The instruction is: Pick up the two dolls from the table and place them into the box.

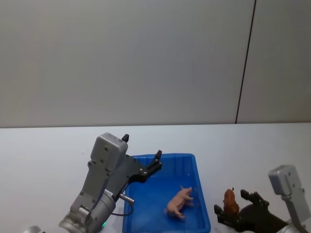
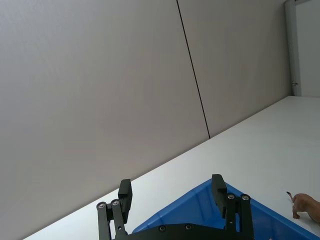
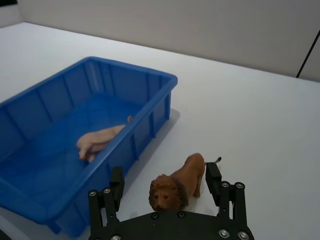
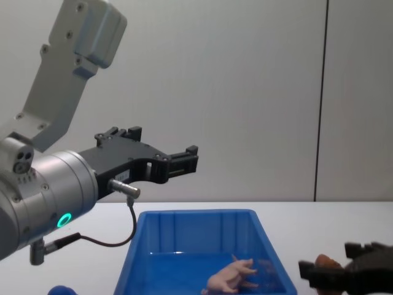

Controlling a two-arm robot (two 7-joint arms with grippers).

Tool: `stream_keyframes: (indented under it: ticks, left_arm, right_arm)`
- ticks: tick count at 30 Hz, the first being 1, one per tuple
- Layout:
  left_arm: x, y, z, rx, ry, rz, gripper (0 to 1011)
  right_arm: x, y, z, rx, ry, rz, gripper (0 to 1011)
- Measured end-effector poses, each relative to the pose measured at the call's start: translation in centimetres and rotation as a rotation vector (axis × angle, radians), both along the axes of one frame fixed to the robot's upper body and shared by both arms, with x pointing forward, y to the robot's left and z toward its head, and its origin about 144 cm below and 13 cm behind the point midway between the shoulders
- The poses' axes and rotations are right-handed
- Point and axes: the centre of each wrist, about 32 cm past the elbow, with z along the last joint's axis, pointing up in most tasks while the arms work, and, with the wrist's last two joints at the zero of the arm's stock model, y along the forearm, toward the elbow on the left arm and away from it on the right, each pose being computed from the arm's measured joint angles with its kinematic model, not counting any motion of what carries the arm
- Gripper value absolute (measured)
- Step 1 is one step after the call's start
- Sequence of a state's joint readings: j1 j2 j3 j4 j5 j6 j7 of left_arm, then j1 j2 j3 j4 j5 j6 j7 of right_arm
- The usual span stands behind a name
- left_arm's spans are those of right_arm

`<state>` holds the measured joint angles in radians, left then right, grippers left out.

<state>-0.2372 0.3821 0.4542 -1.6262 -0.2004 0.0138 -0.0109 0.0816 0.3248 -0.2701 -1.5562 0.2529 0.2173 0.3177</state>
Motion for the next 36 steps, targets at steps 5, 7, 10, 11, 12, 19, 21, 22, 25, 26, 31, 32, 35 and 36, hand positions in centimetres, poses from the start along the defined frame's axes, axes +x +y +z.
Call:
stream_keyframes:
  ticks: [5, 7, 10, 11, 12, 19, 21, 22, 25, 26, 31, 32, 35, 36]
  left_arm:
    - [0.0, 0.0, 0.0, 0.0, 0.0, 0.0, 1001]
    - [0.0, 0.0, 0.0, 0.0, 0.0, 0.0, 1001]
    - [0.0, 0.0, 0.0, 0.0, 0.0, 0.0, 1001]
    - [0.0, 0.0, 0.0, 0.0, 0.0, 0.0, 1001]
    - [0.0, 0.0, 0.0, 0.0, 0.0, 0.0, 1001]
    - [0.0, 0.0, 0.0, 0.0, 0.0, 0.0, 1001]
    - [0.0, 0.0, 0.0, 0.0, 0.0, 0.0, 1001]
    - [0.0, 0.0, 0.0, 0.0, 0.0, 0.0, 1001]
    - [0.0, 0.0, 0.0, 0.0, 0.0, 0.0, 1001]
    - [0.0, 0.0, 0.0, 0.0, 0.0, 0.0, 1001]
    - [0.0, 0.0, 0.0, 0.0, 0.0, 0.0, 1001]
    - [0.0, 0.0, 0.0, 0.0, 0.0, 0.0, 1001]
    - [0.0, 0.0, 0.0, 0.0, 0.0, 0.0, 1001]
    - [0.0, 0.0, 0.0, 0.0, 0.0, 0.0, 1001]
  right_arm:
    - [-0.1, -0.1, -0.6, -0.007, 0.025, -0.012, 999]
    - [-0.1, -0.1, -0.9, -0.01, 0.034, -0.018, 964]
    - [-0.2, -0.1, -1.1, -0.013, 0.043, -0.026, 893]
    - [-0.2, -0.1, -1.2, -0.014, 0.045, -0.028, 860]
    - [-0.2, -0.1, -1.3, -0.016, 0.048, -0.032, 843]
    - [-0.2, -0.1, -1.4, -0.023, 0.049, -0.046, 641]
    - [-0.2, 0.0, -1.5, -0.026, 0.043, -0.05, 585]
    - [-0.2, 0.0, -1.5, -0.029, 0.036, -0.053, 538]
    - [-0.3, 0.0, -1.4, -0.032, 0.025, -0.057, 448]
    - [-0.3, 0.0, -1.4, -0.035, 0.015, -0.058, 425]
    - [-0.3, 0.2, -1.1, -0.043, -0.015, -0.061, 425]
    - [-0.3, 0.2, -1.0, -0.043, -0.021, -0.061, 425]
    - [-0.2, 0.4, -0.6, -0.048, -0.056, -0.059, 425]
    - [-0.2, 0.4, -0.6, -0.048, -0.056, -0.059, 425]
